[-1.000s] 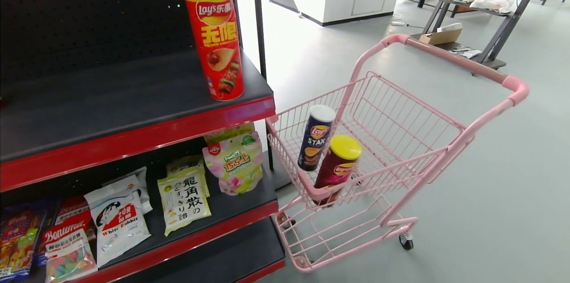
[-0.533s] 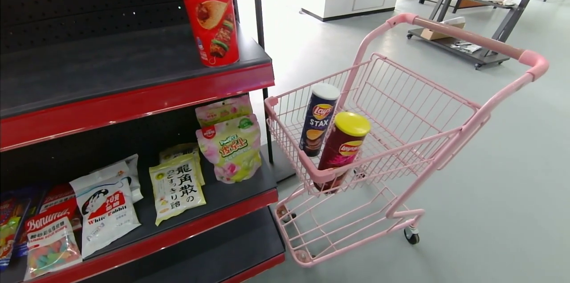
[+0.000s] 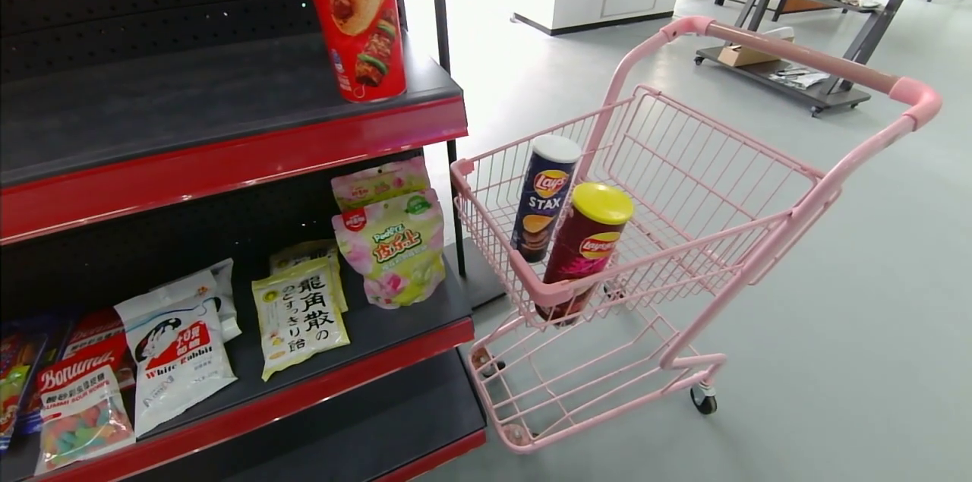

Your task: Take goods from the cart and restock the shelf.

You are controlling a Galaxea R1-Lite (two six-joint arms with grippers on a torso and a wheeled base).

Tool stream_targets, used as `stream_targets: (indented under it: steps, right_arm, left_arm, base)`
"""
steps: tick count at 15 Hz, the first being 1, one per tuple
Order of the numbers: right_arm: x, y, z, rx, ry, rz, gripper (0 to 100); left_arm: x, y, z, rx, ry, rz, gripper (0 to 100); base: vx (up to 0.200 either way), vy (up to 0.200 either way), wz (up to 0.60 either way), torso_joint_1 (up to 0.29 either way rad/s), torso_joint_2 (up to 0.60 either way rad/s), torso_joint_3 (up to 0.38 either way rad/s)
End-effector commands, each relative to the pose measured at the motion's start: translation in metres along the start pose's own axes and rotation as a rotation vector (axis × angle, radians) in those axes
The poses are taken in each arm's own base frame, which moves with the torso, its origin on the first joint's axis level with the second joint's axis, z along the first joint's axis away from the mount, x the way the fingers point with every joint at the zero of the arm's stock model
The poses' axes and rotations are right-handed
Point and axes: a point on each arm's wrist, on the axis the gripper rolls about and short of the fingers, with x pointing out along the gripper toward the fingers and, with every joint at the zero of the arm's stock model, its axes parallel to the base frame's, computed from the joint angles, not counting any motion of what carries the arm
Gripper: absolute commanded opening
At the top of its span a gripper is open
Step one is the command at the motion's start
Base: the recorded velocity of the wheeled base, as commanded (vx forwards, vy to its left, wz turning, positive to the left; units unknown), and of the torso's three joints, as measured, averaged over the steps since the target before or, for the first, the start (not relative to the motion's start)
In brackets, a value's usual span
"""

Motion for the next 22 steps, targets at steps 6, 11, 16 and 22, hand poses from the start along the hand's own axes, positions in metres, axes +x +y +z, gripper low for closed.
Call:
stream_targets:
  steps: [6,11,16,22]
  right_arm:
    - [0.151,0.029,0.141,0.096,0.191,0.454,100]
    - [0.248,0.078,0.085,0.083,0.293,0.554,100]
    - [0.279,0.096,0.063,0.068,0.357,0.564,100]
    - [0.31,0.109,0.052,0.067,0.337,0.567,100]
  left_arm:
    - [0.0,0.0,0.0,0.0,0.001,0.001,100]
    - [0.0,0.0,0.0,0.001,0.002,0.002,100]
    - [0.0,0.0,0.0,0.0,0.001,0.002,100]
    - [0.0,0.0,0.0,0.0,0.001,0.002,100]
  base:
    - [0.0,0.0,0.0,0.0,0.0,0.0]
    - [0.0,0.0,0.0,0.0,0.0,0.0]
    - [0.0,0.0,0.0,0.0,0.0,0.0]
    - [0.0,0.0,0.0,0.0,0.0,0.0]
